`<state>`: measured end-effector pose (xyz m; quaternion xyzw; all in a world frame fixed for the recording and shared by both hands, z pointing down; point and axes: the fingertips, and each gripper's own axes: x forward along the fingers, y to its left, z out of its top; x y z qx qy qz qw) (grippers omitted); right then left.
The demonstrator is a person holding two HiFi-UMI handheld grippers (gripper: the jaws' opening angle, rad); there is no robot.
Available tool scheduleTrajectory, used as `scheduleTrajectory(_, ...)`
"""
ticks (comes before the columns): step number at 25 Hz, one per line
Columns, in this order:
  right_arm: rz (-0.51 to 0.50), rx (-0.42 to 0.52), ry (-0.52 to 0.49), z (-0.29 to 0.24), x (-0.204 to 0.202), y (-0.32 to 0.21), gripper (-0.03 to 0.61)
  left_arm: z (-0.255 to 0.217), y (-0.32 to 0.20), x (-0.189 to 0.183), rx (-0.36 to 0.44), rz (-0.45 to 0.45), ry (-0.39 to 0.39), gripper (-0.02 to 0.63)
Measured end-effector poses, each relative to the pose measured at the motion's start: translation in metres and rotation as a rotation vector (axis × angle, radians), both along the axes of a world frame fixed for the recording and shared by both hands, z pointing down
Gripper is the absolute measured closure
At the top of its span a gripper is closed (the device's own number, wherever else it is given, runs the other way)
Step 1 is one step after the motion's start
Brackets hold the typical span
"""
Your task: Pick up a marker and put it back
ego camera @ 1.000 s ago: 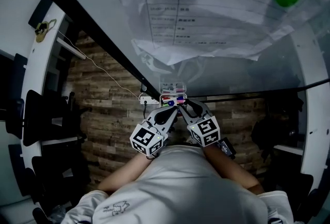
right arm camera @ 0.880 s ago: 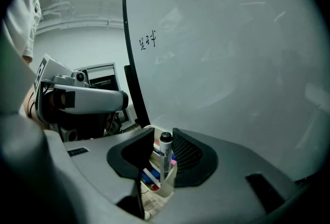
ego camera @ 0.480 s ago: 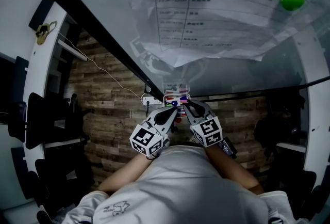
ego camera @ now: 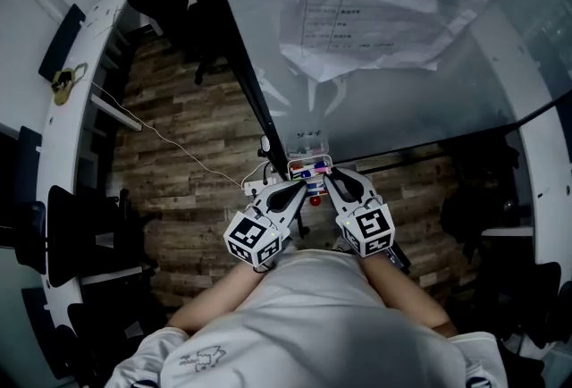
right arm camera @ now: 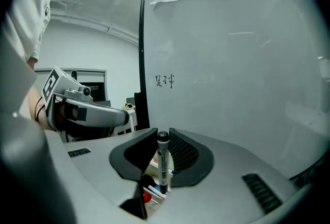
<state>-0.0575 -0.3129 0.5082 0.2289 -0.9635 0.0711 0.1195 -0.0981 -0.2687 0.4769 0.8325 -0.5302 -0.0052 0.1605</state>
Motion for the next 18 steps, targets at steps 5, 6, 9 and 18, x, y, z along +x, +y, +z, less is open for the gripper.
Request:
scheduleTrajectory(5,0.087,0.032,-0.056,-0.022,0.01,0.014,0.502,-0.014,0.013,-0.001,0.047,0.072,0.004,0.609)
scheduleTrajectory(6,0.108,0.04,-0.063,-0.026,0.013,0.017,0.501,-0.017,0.014,0.0,0.06,0.09,0.004,0.609)
scheduleTrajectory(9,0.152,0.063,-0.079,-0.038,0.019,0.029,0.502,-0.026,0.023,0.0,0.083,0.13,0.004,0.609)
scheduleTrajectory(18,0.242,0.115,-0.11,-0.059,0.026,0.065,0.502,-0.041,0.049,-0.002,0.133,0.205,0.014,0.609)
